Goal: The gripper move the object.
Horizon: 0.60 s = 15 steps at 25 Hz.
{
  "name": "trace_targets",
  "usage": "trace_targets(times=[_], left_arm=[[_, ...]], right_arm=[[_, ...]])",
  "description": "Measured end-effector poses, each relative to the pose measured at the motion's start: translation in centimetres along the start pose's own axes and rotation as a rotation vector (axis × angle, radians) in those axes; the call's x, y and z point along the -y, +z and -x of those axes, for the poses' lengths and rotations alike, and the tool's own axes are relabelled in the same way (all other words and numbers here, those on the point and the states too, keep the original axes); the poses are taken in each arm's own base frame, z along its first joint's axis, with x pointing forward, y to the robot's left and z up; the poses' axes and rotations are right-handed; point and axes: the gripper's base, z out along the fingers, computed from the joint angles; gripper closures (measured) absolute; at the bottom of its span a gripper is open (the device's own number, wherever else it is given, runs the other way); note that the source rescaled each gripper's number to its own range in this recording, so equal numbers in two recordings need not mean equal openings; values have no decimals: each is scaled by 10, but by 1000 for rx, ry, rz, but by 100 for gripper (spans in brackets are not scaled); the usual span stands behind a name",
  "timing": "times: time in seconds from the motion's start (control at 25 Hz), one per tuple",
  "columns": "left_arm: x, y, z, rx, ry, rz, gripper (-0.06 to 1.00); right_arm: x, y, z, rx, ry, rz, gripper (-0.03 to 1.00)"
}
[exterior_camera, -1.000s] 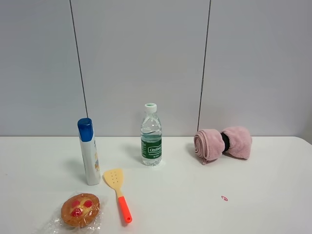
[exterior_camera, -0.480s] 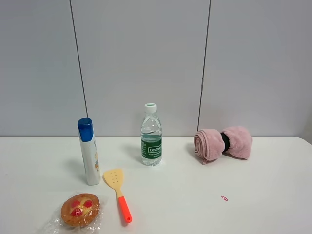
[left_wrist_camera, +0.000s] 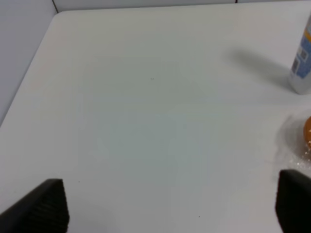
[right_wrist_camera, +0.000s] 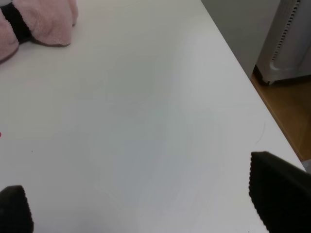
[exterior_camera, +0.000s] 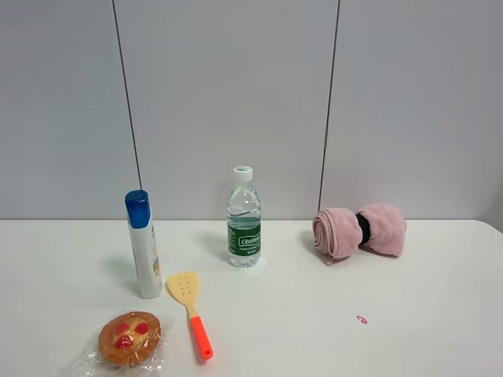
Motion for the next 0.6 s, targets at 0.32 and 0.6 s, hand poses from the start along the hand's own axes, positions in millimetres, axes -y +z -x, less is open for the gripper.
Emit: trace_targets(times=[0.32,0.6], left_arm=[[0,0,0,0,0,0,-6],[0,0,0,0,0,0,-6]], right_arm=[[0,0,0,0,0,0,16],[0,0,0,0,0,0,16]])
